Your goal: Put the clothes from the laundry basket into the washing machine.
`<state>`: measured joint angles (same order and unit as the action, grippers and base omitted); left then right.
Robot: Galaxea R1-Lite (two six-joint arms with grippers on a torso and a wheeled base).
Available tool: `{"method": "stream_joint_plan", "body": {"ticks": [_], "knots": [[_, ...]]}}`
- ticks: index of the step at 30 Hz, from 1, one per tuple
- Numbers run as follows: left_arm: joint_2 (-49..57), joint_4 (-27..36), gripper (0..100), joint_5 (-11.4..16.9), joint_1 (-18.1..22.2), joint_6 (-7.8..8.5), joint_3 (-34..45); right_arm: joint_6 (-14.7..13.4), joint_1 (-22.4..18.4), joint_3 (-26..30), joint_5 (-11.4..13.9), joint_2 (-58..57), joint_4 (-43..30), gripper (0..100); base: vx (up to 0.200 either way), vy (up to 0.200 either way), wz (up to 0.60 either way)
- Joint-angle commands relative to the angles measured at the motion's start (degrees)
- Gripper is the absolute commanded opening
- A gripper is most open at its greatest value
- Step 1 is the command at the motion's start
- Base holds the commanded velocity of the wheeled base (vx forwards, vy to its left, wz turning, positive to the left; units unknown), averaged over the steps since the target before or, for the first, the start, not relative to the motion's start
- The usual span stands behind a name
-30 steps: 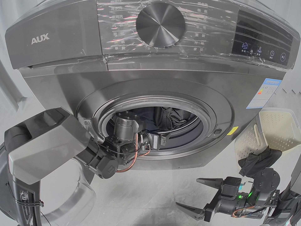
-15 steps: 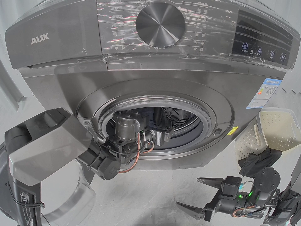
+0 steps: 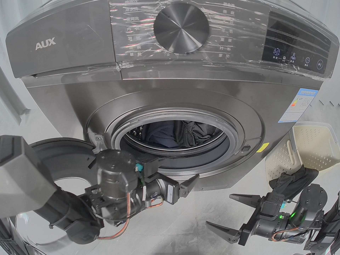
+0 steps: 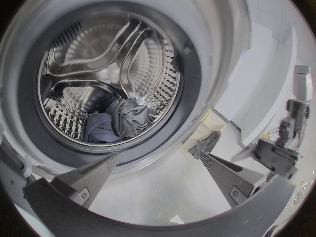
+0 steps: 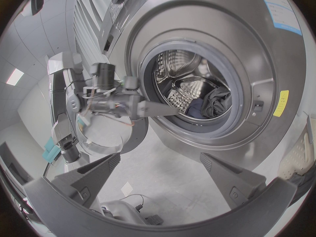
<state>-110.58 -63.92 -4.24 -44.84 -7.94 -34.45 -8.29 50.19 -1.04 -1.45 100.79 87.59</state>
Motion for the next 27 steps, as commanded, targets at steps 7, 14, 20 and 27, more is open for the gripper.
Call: {"method": "stream_joint_plan", "body": {"ticks": [7,14,20,27], "knots": [[16.8,-8.1,100,-2.3,-3.5,-0.50,15.1,-0.5,-0.8,1.0,-1.1,-7.3,-0.2,100,0.000,0.000,0.00],[22.3,-12.3,100,-7.1,-3.2,0.03,21.4,-0.9,-3.6,1.0,-5.1,-13.6,-0.7,100,0.000,0.000,0.00],[31.3,-11.7,100,-7.8,-1.6,1.96,26.4,0.6,-11.5,1.0,-5.1,-20.6,-5.8,100,-0.133,0.000,0.00],[40.5,-8.4,100,-7.2,3.5,4.07,29.7,1.9,-18.5,1.0,-5.1,-33.0,-15.7,100,-0.200,0.000,0.00]]}}
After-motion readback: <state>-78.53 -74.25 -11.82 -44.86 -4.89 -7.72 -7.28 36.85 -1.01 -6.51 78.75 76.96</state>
